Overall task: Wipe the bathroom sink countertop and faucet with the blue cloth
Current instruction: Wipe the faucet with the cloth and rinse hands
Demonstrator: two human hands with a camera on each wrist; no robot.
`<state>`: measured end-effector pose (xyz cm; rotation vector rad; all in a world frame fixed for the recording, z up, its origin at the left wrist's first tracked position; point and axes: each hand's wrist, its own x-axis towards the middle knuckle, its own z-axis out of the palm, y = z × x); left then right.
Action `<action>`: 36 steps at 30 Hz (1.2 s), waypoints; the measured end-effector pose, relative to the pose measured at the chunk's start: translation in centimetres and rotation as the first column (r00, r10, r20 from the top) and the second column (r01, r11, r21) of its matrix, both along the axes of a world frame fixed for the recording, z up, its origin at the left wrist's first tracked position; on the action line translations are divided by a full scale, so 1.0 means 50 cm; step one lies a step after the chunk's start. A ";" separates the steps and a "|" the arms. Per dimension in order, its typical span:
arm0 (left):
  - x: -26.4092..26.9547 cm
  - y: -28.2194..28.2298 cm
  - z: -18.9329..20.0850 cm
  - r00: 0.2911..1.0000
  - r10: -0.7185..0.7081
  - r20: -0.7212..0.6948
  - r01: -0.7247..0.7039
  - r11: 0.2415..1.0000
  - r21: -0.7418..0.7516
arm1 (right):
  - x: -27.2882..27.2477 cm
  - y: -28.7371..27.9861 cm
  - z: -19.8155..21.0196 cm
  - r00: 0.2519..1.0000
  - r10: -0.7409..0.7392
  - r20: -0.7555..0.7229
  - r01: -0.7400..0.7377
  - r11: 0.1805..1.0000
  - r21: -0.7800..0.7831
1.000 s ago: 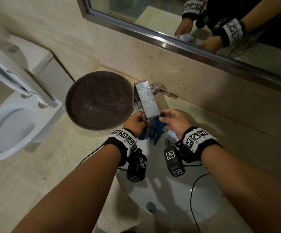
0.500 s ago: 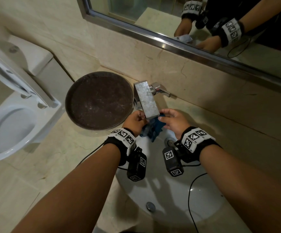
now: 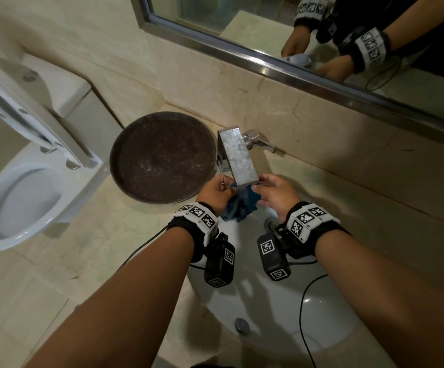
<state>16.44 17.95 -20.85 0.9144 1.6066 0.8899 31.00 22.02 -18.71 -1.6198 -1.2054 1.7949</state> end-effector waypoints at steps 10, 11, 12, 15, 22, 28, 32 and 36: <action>-0.010 -0.006 -0.009 1.000 0.005 0.018 -0.004 0.999 -0.035 | -0.006 -0.008 -0.007 1.000 -0.004 -0.029 0.003 1.000 -0.025; -0.011 -0.006 -0.009 1.000 0.006 0.023 -0.005 0.999 -0.036 | -0.006 -0.009 -0.006 0.999 -0.005 -0.033 0.005 1.000 -0.025; -0.011 -0.006 -0.009 0.999 0.010 0.030 -0.009 0.999 -0.036 | -0.007 -0.009 -0.006 0.999 -0.006 -0.032 0.005 1.000 -0.023; -0.013 -0.006 -0.008 0.998 0.019 0.060 -0.017 1.000 -0.023 | -0.007 -0.009 -0.003 1.000 -0.003 -0.027 0.002 1.000 -0.025; -0.018 -0.005 -0.012 0.994 0.035 0.101 -0.033 0.999 -0.022 | -0.003 -0.010 0.002 0.999 0.004 -0.046 -0.004 1.000 -0.008; -0.019 -0.002 -0.004 0.994 0.041 0.103 -0.040 0.999 -0.020 | -0.001 -0.007 0.012 0.999 0.004 -0.054 -0.004 1.000 0.001; -0.018 0.000 -0.003 0.995 0.043 0.088 -0.042 0.999 -0.013 | 0.002 -0.006 0.017 0.999 -0.013 -0.046 0.014 1.000 0.011; -0.017 0.001 -0.004 0.997 0.041 0.062 -0.041 0.999 0.001 | 0.004 -0.007 0.019 1.000 -0.011 -0.027 0.012 1.000 0.012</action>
